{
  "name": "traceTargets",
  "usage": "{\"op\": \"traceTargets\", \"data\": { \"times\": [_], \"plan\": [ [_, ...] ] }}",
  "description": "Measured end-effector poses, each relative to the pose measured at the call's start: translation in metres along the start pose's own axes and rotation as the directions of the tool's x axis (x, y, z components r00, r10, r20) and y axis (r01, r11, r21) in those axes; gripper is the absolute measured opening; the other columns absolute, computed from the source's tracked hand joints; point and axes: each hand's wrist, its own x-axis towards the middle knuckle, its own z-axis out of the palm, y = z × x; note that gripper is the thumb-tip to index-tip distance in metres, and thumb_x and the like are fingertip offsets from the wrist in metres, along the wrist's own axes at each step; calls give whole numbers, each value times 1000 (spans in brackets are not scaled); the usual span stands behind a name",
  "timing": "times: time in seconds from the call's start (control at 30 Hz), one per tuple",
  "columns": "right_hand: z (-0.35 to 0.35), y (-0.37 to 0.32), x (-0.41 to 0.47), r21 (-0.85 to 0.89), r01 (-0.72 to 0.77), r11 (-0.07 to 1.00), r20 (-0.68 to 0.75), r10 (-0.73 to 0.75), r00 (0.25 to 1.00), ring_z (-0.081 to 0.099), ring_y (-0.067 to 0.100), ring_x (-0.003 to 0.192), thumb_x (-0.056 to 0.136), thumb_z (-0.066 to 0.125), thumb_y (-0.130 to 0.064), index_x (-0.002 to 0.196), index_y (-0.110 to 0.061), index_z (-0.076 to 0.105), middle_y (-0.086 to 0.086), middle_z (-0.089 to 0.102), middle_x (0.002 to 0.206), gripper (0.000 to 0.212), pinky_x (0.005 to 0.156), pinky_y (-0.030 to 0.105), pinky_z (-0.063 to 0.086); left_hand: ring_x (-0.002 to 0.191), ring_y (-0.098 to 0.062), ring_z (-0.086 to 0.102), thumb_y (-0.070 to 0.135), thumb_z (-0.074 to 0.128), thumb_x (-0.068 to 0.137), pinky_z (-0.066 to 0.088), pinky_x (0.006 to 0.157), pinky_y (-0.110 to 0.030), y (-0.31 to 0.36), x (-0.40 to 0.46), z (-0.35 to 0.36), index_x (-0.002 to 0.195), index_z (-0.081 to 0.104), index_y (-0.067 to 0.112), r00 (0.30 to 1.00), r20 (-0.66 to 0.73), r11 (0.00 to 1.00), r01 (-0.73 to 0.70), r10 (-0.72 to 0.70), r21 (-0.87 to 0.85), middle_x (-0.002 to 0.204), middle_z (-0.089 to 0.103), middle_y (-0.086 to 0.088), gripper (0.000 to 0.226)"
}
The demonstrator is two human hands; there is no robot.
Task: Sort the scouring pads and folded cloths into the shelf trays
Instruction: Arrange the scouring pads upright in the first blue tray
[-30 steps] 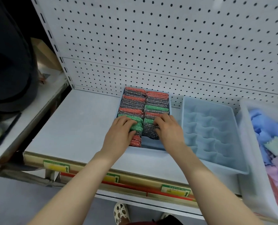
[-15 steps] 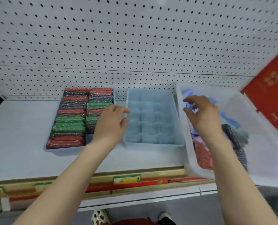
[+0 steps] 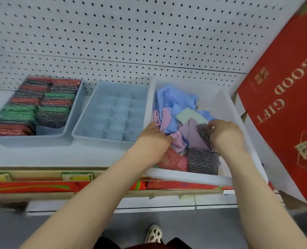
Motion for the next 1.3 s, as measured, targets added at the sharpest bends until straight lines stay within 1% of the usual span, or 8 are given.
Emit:
{"op": "traceTargets", "data": {
  "times": [0.23,0.37,0.5,0.67,0.83,0.97,1.07,1.3],
  "plan": [
    [7,9,13,-88,84,993,475,-32,879,60,31,110,80,66,-38,135,-30,41,10,58,123,61,85,33,49,119,-25,55,56,74,74,18,117,-40,13,19,-8,127,54,18,978,197,996,59,-71,66,128,59,-5,68],
    [0,19,18,-51,55,997,212,-43,976,62,35,100,85,55,-15,128,-21,50,16,64,111,44,69,30,41,101,-31,59,36,69,84,46,81,-36,8,21,-10,125,48,13,977,-49,915,178,-209,-362,116,53,-8,51],
    [-26,17,15,490,61,869,-188,37,982,65,32,83,81,56,-10,122,-20,59,12,71,90,43,67,36,50,105,-32,60,30,58,92,46,83,-35,6,32,-15,135,42,17,863,-122,625,250,-490,-739,119,63,-8,48],
    [-38,-16,7,960,-119,253,149,-105,983,60,4,60,90,54,3,118,-10,66,-1,69,77,34,54,20,47,108,-20,63,47,53,94,50,94,-43,6,43,-16,124,51,37,810,125,-1,152,-573,-988,115,66,8,32],
    [-21,-22,1,930,-127,346,193,-164,967,63,14,71,95,61,-13,100,-18,70,0,69,83,11,66,31,55,105,-11,62,47,67,76,48,91,-31,3,42,-11,131,45,28,825,-29,154,71,-564,-986,112,66,10,63],
    [-10,2,-4,252,190,949,426,-285,859,65,24,98,85,72,-29,112,-19,67,2,70,109,29,87,35,53,101,-10,63,38,68,83,50,84,-26,-6,40,-2,131,43,28,750,-92,166,24,-655,-986,106,63,15,55],
    [3,-1,-19,0,309,951,691,-223,688,61,23,113,74,82,-26,134,-22,55,1,62,128,66,91,30,52,95,1,62,46,64,79,47,78,-18,-4,38,1,129,42,34,710,-130,173,-12,-692,-985,103,62,21,56],
    [-11,6,-3,197,186,963,381,-250,890,63,24,95,80,73,-26,115,-25,67,1,69,101,35,76,29,48,107,-13,65,46,67,72,53,93,-38,-10,35,-2,123,48,33,685,-40,-69,-130,-727,-989,109,65,17,56]
  ]
}}
